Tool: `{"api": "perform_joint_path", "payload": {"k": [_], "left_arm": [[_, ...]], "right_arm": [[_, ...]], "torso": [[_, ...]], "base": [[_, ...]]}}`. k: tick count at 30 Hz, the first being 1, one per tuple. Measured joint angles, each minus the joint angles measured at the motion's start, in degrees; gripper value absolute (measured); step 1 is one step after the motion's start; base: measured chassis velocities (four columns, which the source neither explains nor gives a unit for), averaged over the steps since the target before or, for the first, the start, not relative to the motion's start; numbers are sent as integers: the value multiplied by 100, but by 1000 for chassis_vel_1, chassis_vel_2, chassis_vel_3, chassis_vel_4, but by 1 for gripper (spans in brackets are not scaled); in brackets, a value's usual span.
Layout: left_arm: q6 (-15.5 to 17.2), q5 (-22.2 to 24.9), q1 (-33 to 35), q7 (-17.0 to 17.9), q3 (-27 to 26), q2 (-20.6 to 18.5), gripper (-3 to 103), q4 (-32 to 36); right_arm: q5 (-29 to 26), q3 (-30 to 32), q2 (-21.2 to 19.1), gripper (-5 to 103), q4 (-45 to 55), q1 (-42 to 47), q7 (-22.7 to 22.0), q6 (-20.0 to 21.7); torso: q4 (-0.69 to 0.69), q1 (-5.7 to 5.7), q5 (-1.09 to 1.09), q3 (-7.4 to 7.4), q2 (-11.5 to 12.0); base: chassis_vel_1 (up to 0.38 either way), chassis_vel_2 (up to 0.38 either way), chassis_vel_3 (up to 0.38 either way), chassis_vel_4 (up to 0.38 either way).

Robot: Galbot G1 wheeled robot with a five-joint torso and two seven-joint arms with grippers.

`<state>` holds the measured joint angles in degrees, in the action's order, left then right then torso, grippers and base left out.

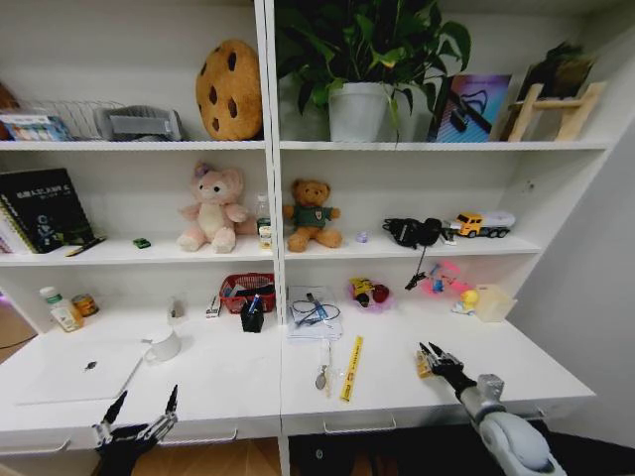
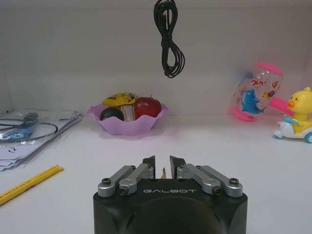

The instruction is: Organize the objects on the table.

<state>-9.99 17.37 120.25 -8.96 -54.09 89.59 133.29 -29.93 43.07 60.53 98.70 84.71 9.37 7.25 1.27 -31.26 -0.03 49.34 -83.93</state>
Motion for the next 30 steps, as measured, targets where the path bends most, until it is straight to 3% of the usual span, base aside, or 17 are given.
{"api": "perform_joint_path", "payload": {"k": [3,4,5,16,24,30], "left_arm": [[0,0,0,0,0,0,100,0],[0,0,0,0,0,0,100,0],[0,-1,0,0,0,0,100,0],[0,0,0,0,0,0,100,0],[0,0,0,-2,0,0,100,0],[0,0,0,-2,0,0,100,0]], "right_arm": [[-21,1,5,16,0,16,0,1],[-68,5,11,5,16,37,2,24],[-77,11,17,2,16,39,6,30],[-41,13,-18,0,21,-84,54,-371],[-292,-98,-288,0,231,-439,35,-368],[-669,-1070,-635,0,-461,-1929,-31,-18]], "torso": [[0,0,0,0,0],[1,0,3,0,0],[1,0,4,0,0],[1,0,5,0,0],[2,0,3,0,0],[-4,0,3,1,1]], "base": [[0,0,0,0],[0,0,0,0],[0,0,0,0],[0,0,0,0],[0,0,0,0],[0,0,0,0]]}}
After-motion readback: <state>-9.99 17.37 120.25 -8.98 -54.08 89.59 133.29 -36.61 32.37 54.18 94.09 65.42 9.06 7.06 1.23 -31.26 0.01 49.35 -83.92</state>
